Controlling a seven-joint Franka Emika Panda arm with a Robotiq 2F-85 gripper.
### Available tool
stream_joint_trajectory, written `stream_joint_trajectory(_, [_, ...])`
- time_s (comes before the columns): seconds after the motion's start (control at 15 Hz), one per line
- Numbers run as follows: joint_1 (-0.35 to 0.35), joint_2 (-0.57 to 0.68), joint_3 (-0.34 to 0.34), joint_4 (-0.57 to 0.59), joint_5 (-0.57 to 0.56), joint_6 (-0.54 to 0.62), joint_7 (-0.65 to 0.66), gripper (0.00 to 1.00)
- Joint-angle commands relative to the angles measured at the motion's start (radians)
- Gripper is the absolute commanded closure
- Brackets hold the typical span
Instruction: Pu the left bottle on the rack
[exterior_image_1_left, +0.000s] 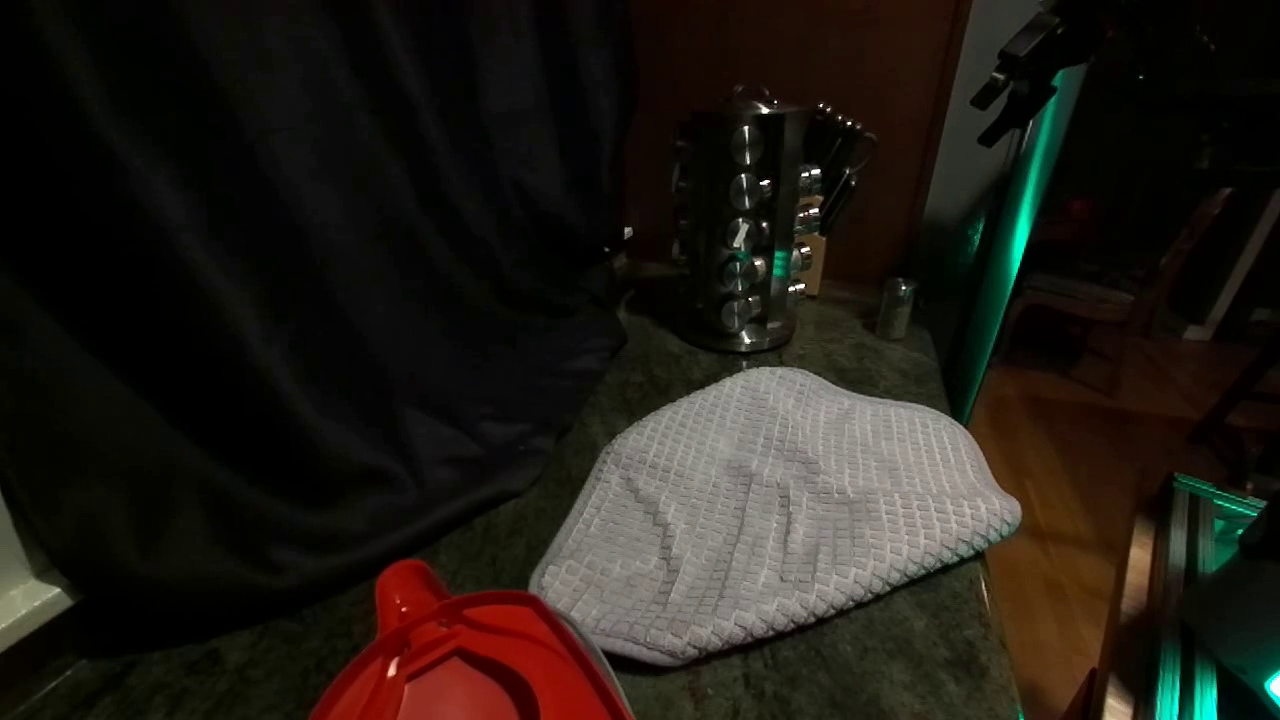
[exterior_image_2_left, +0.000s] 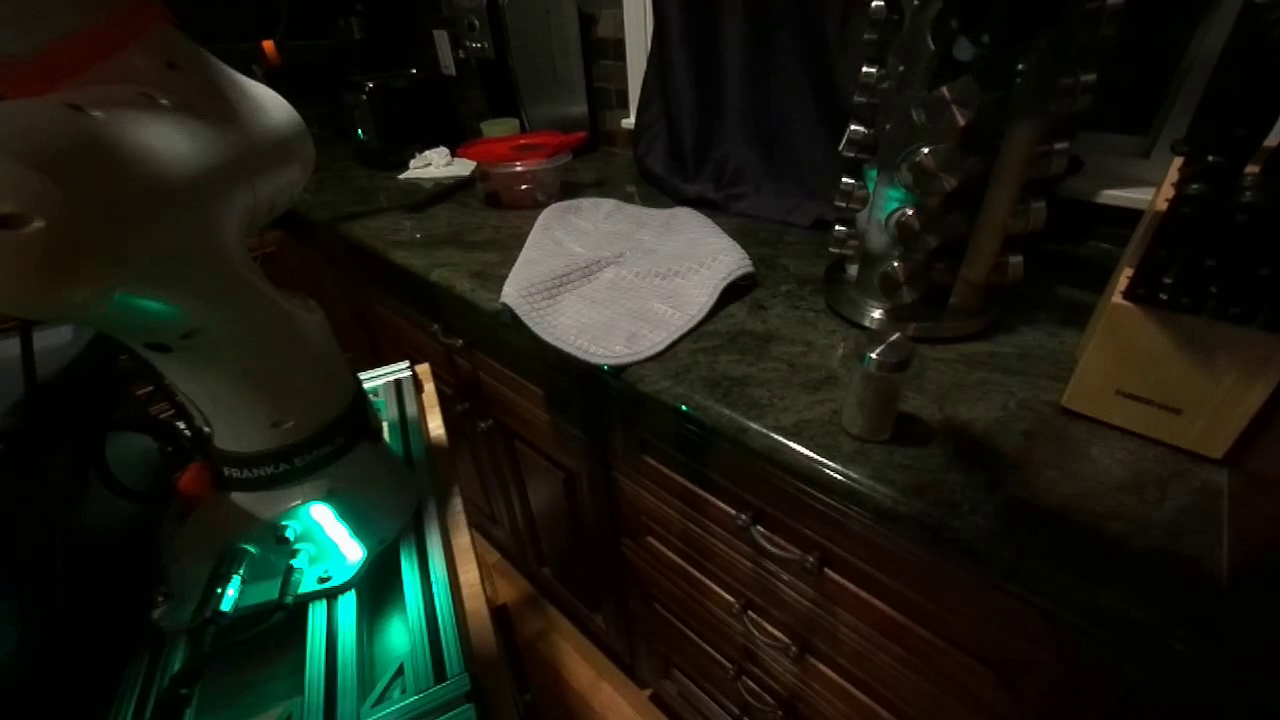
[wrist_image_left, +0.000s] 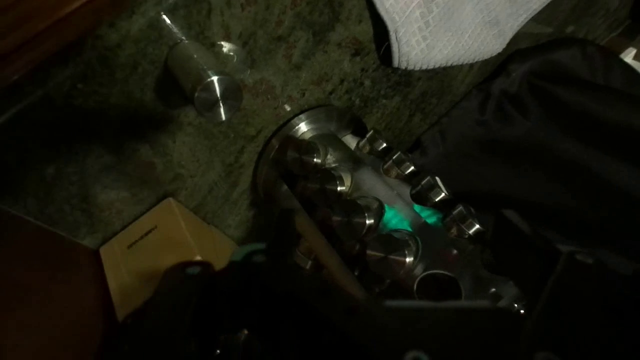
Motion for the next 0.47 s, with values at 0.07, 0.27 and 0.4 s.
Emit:
stream_joint_trajectory(0.07, [0.039,-0.033,-0.031,-0.019,-0.013,0.019,-0.005,0.0])
stream_joint_trajectory(0.27, [0.039,-0.04,-0.032,-0.025,-0.013,0.019,-0.013,0.0])
stream_joint_trajectory(0.4, [0.04,-0.04,-0.032,-0.026,-0.013,0.02,-0.014,0.0])
